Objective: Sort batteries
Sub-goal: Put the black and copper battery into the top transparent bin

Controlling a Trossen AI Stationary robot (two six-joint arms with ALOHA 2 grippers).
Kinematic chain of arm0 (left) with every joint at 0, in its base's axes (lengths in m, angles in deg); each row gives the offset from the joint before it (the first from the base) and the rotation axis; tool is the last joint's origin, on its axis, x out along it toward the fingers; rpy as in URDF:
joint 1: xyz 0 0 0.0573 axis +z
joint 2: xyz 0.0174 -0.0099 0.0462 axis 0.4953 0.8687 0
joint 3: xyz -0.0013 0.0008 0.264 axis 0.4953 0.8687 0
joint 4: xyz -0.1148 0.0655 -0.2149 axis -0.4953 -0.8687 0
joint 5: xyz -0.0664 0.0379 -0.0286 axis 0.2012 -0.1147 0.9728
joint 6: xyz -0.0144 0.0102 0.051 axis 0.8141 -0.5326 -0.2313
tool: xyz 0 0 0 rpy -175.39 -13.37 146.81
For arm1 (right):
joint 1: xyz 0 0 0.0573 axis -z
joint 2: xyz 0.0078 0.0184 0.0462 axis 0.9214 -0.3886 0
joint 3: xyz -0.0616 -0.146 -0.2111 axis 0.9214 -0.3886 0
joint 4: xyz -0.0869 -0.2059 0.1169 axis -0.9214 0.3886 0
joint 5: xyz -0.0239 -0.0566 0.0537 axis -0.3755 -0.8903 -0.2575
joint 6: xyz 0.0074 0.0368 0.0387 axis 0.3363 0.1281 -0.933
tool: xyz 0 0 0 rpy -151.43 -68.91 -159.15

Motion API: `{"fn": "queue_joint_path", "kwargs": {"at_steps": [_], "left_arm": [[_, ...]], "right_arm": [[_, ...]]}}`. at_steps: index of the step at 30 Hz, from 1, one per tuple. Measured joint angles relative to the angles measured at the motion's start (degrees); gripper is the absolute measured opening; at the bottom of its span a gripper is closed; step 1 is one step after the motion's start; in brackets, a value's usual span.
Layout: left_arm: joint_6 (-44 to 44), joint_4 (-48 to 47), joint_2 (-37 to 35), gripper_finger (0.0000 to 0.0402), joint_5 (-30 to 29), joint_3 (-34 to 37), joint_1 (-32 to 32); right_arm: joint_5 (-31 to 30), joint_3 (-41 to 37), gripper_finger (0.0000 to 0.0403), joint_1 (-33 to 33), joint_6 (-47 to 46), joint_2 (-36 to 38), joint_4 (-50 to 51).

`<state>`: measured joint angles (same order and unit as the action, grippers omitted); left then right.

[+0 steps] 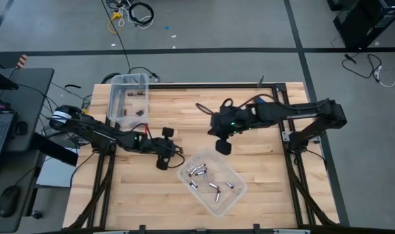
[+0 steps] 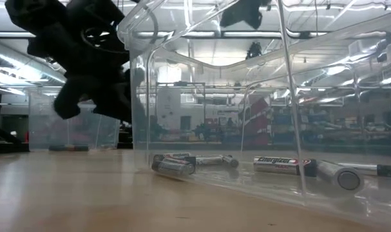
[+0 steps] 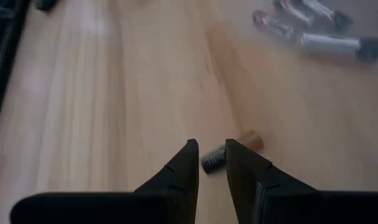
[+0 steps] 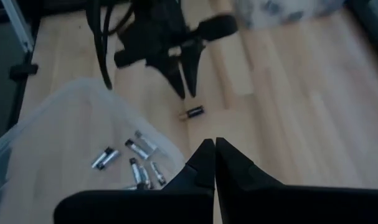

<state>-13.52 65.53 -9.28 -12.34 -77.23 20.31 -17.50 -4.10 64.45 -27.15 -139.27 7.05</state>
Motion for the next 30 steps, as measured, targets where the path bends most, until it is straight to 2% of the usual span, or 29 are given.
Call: {"fn": "queue_joint_path", "kwargs": {"at_steps": [2,16,21,30], "left_arm": [[-0.26,3.42,1.33,0.0077,0.48,-0.10,0.52],[-1.62,2.63,4.37,0.0077,2.15,-0.03,4.35],[-1.64,2.52,5.19,0.0077,2.42,0.01,6.51],[-7.18,2.03,5.39,0.0077,5.92,-0.05,8.00]], "right_arm": [[-1.57,0.00,0.0000,-0.42,-0.02,2.06,0.90],[-11.60,0.02,0.0001,-6.05,-1.53,16.65,4.00],[-15.50,0.02,0.0001,-8.19,-1.94,17.72,4.37],[-15.94,-0.15,0.0000,-9.64,-3.01,16.63,4.95]]}}
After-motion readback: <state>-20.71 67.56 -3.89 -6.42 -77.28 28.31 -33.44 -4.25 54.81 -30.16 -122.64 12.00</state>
